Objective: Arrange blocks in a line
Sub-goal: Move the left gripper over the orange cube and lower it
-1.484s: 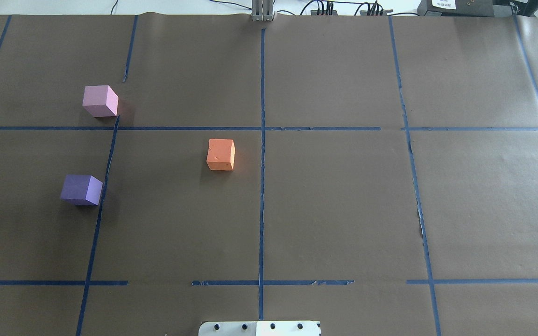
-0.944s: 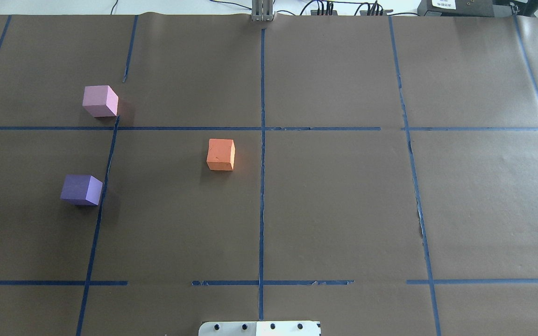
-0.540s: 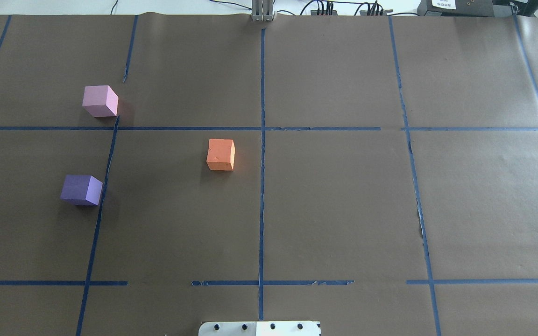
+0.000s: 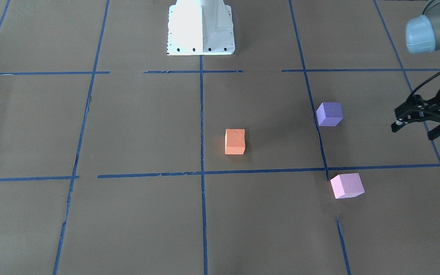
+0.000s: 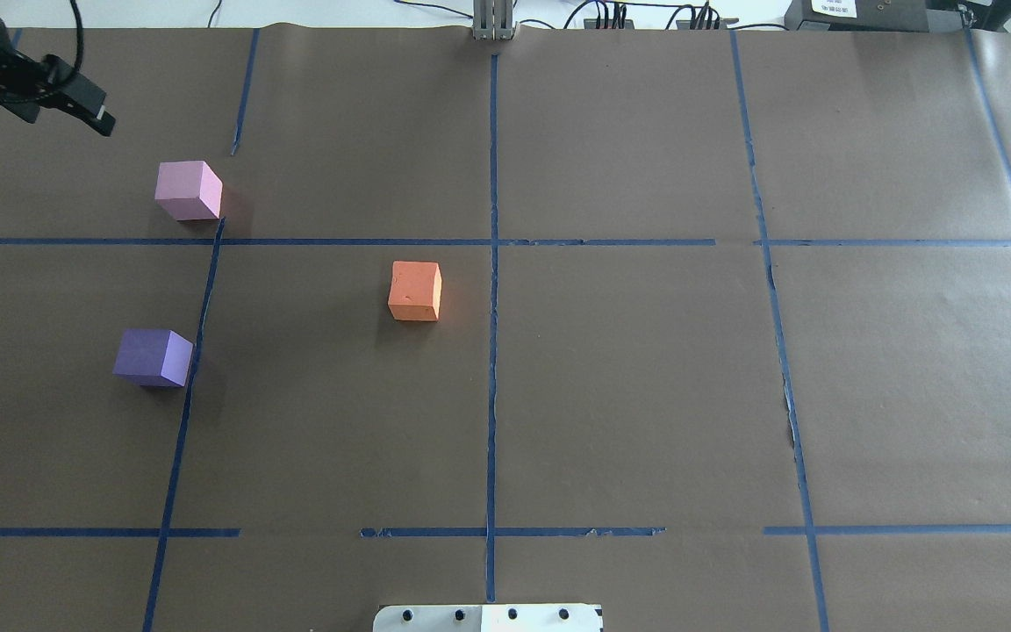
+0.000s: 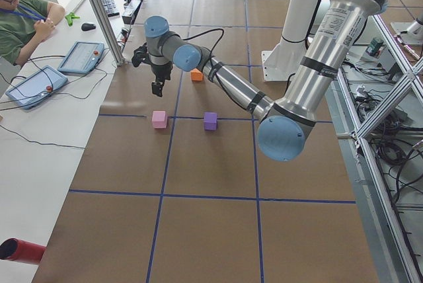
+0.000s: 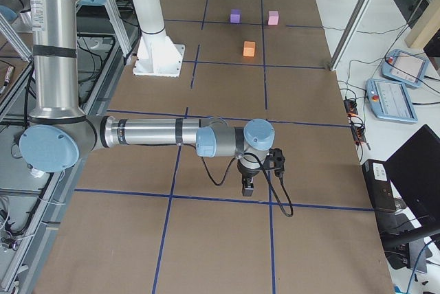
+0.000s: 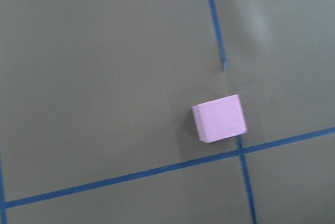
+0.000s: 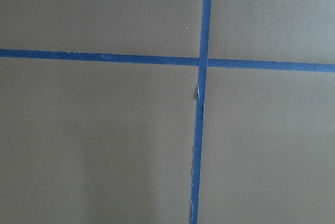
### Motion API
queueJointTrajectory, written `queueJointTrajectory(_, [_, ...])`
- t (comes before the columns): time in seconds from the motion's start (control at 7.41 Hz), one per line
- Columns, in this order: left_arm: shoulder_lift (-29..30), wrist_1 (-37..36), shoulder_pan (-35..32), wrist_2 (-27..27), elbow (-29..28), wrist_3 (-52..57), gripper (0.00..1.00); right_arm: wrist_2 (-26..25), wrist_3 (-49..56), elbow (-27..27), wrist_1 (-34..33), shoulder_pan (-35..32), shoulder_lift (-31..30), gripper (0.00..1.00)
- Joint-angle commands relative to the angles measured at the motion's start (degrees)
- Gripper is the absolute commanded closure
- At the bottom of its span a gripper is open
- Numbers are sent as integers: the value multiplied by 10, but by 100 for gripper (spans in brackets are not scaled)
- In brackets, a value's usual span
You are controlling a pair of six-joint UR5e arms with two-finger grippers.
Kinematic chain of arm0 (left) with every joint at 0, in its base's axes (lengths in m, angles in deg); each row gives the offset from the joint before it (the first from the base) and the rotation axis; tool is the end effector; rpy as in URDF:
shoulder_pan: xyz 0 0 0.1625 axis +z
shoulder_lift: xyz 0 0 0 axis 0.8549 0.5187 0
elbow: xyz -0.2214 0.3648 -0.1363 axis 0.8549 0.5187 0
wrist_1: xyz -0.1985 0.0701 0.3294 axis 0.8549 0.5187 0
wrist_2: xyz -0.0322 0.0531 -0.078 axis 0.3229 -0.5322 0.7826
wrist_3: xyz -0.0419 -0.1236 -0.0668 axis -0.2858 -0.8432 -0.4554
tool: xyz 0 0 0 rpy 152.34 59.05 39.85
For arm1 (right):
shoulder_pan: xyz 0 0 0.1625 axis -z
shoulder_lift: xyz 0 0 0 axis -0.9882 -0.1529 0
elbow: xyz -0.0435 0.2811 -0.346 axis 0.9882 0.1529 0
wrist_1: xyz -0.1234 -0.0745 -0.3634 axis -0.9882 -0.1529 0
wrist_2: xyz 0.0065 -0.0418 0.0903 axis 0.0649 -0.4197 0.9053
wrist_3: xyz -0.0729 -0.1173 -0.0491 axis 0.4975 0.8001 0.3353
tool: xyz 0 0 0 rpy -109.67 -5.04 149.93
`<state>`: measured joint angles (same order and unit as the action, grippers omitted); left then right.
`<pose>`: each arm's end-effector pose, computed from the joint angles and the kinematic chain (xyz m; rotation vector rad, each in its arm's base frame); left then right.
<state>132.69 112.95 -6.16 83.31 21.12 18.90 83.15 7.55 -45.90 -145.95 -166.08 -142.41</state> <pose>0.2308 -0.5838 0.3785 0.2297 0.8706 0.1842 -0.0118 -0.4577 0.6958 -0.0174 -0.7910 -0.0490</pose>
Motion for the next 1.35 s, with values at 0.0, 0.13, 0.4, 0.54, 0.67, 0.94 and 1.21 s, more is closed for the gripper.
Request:
queueJointTrajectory(0.0, [65,-1,123,-90,1,-117,0,1,0,-1,0,1,0,0])
queueJointTrajectory(0.13, [71,-1,171,-136,8,-181,0,0,0,-1,0,0,0,0])
queueJointTrajectory(0.4, [71,14,187,-144,1,-194,0,1,0,-1,0,0,0,0])
queueJointTrajectory(0.54, [71,25,204,-144,-3,-207,0,0,0,0,0,0,0,0])
queueJointTrajectory(0.67, [78,33,230,-146,-14,-266,0,0,0,-1,0,0,1,0])
queueJointTrajectory(0.94, [134,27,244,-146,-71,-307,0,0,0,-1,0,0,0,0])
queueJointTrajectory(1.21, [170,18,245,-147,-112,-322,0,0,0,-1,0,0,0,0])
